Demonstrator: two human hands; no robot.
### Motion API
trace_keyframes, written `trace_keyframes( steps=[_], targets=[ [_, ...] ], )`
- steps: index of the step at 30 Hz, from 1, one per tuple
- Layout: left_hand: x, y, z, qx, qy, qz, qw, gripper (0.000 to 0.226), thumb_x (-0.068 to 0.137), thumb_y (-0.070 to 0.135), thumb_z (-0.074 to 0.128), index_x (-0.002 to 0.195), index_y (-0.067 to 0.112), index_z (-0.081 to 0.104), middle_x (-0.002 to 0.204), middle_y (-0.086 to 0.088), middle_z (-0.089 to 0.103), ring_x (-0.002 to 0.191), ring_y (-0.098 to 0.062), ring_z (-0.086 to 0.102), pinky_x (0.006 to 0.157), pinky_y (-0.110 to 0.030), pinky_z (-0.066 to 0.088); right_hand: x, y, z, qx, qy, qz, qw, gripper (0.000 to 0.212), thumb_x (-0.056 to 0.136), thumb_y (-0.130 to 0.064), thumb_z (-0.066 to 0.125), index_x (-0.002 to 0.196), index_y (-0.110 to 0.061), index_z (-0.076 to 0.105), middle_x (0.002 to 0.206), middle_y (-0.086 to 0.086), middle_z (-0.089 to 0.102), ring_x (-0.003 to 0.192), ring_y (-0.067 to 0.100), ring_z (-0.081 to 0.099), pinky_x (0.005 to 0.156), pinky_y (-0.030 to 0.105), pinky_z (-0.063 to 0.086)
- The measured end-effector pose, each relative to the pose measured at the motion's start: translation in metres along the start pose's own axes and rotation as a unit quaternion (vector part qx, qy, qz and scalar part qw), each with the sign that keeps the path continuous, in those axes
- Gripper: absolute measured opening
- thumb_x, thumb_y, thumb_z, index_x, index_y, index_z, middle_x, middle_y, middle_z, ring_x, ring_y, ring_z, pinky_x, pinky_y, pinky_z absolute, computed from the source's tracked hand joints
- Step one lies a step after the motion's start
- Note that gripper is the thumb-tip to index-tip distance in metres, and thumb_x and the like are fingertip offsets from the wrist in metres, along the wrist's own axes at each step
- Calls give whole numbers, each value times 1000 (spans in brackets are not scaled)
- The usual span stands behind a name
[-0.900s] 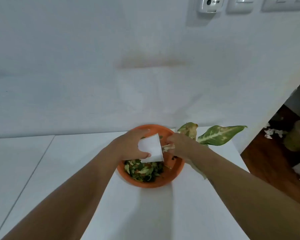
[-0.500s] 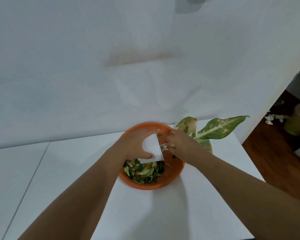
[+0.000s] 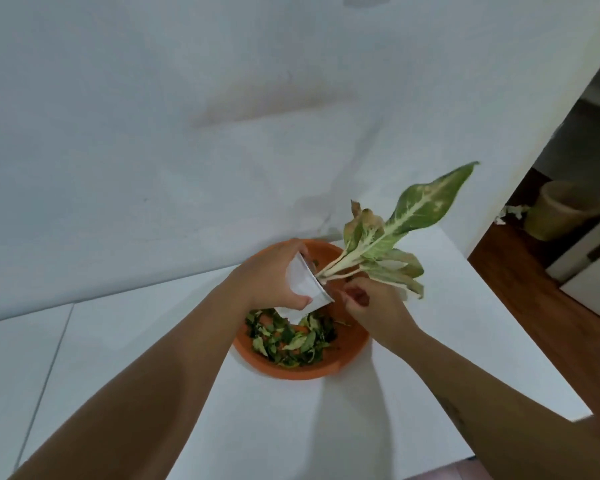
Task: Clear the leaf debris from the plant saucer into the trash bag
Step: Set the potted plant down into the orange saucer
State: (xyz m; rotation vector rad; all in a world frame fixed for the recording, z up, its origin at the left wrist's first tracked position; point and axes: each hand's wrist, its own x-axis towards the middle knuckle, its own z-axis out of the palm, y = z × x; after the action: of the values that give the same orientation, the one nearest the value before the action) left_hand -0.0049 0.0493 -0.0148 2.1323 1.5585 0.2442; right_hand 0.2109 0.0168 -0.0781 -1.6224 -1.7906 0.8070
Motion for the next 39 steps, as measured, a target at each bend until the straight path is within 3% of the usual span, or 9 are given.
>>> trace_keyframes(
  steps=[4, 8, 15, 20, 23, 28, 31, 35, 39],
  targets=[
    [-5, -2, -4, -77, 39, 0, 996, 70, 65, 44, 81, 120, 38, 38, 90, 20, 47, 80, -5, 50, 61, -23, 39, 4, -19, -5, 212, -87, 63, 971, 39, 84, -26, 70, 122, -29, 61, 107, -12, 70, 96, 1, 66, 87, 22, 54],
    [-5, -4, 0, -146, 66, -16, 987, 70, 65, 43, 83, 118, 39, 37, 102, 13, 52, 90, -10, 56, 72, -29, 52, 15, -30, -10, 323, -121, 124, 930, 56, 82, -22, 74, 135, -21, 54, 117, -11, 65, 110, 12, 63, 93, 33, 55],
    [-7, -29, 18, -247, 87, -61, 963, 61, 60, 49, 86, 108, 45, 48, 122, 18, 60, 112, -10, 60, 93, -45, 54, 29, -31, -10, 216, -80, 93, 969, 54, 74, -19, 79, 125, -27, 64, 118, -9, 69, 106, 3, 63, 103, 27, 46],
    [-18, -42, 32, -269, 113, -85, 953, 57, 59, 43, 88, 103, 41, 51, 115, 17, 66, 103, -11, 66, 90, -48, 55, 32, -33, -1, 113, -76, 44, 990, 50, 74, -23, 78, 122, -29, 65, 107, -3, 73, 88, 5, 62, 85, 25, 49],
    [-23, -47, 38, -271, 122, -89, 951, 56, 61, 38, 88, 103, 40, 51, 115, 12, 67, 101, -13, 67, 89, -48, 55, 32, -30, 6, 109, -86, 29, 990, 49, 74, -24, 78, 121, -30, 66, 98, -6, 73, 85, 3, 64, 86, 24, 49],
    [-32, -46, 43, -283, 136, -86, 945, 65, 67, 30, 87, 118, 38, 48, 129, 12, 57, 114, -6, 59, 97, -36, 52, 29, -29, 11, 85, -94, -6, 992, 49, 80, -20, 73, 126, -29, 61, 104, -7, 67, 95, 4, 64, 86, 13, 42],
    [-36, -44, 47, -286, 127, -87, 946, 80, 67, 28, 89, 127, 42, 39, 127, 29, 48, 116, 17, 49, 96, -11, 43, 24, -24, 13, 83, -67, -31, 994, 45, 78, -18, 75, 118, -27, 56, 107, -5, 64, 90, 9, 63, 76, 8, 45],
    [-43, -54, 63, -148, 85, -137, 976, 82, 61, 59, 78, 131, 37, 42, 130, 14, 55, 124, -11, 51, 101, -41, 48, 19, -14, 19, -38, -91, -11, 995, 45, 74, -28, 77, 111, -14, 54, 103, -1, 55, 95, 18, 56, 80, 25, 47],
    [-53, -45, 70, 15, 3, -156, 988, 85, 67, 64, 69, 137, 25, 41, 138, 2, 45, 126, -26, 40, 103, -45, 41, 8, -11, 23, -166, -200, -84, 962, 55, 75, -42, 70, 125, -24, 53, 126, 1, 50, 124, 26, 41, 103, 36, 35]
  ],
)
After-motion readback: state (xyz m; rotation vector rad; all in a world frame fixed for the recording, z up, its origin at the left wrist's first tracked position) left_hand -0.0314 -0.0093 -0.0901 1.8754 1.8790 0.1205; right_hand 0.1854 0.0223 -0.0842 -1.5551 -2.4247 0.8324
